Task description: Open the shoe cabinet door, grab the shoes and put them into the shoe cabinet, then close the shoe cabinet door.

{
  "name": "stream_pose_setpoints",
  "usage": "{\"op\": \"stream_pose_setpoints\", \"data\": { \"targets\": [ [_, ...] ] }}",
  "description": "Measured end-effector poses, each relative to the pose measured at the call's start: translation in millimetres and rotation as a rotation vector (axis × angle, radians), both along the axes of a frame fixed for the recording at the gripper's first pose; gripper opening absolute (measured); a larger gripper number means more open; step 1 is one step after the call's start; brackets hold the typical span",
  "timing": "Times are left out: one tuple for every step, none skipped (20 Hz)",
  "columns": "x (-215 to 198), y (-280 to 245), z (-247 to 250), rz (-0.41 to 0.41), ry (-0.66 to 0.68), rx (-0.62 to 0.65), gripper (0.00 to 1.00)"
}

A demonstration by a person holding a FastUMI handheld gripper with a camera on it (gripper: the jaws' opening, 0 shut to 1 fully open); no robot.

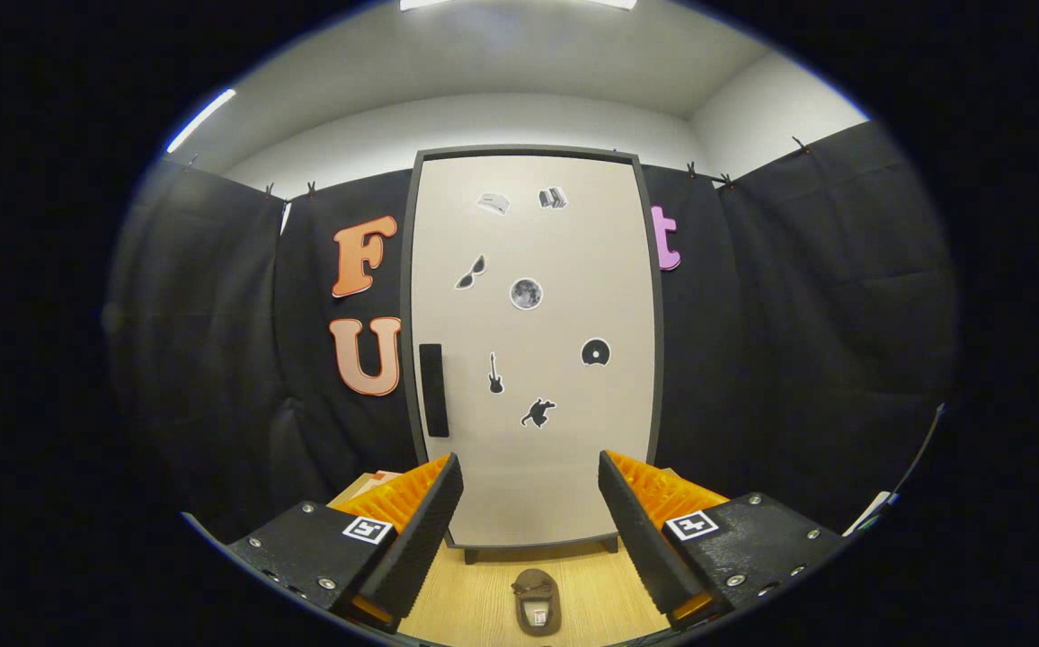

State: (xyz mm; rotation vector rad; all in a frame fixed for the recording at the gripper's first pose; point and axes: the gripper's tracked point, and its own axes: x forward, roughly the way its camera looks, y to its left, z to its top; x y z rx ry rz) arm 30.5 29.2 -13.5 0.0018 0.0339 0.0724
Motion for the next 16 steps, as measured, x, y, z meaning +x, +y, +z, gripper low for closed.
{"op": "stream_pose_setpoints", "data": {
  "targets": [
    [4,5,0,0.007,0.000,0.002,0.95],
    [8,10,0,0.014,0.001,0.002,0.95],
    [13,16,-2,0.022,0.005,-0.002,0.95],
    [18,22,-2,0.031,0.006,-0.005,0.95],
    [23,28,-2,0.041,0.008,-0.008,0.95],
    [29,35,-2,0.051,0.006,-0.010,0.95],
    [36,42,-4,0.061,0.009,-0.010,0.95],
    [42,49,-4,0.070,0.008,-0.009,0.95],
    [50,55,-4,0.076,0.008,-0.008,0.95],
    [57,62,-4,0.086,0.009,-0.005,0.95],
    [64,69,-4,0.093,0.008,-0.004,0.95],
    [73,76,-4,0.101,0.005,-0.005,0.95],
    [80,83,-4,0.108,0.004,-0.006,0.95],
    [89,91,-5,0.117,0.003,-0.006,0.95],
    [97,98,-6,0.125,0.002,-0.005,0.95],
    [106,105,-9,0.131,0.006,-0.004,0.95]
  ]
}}
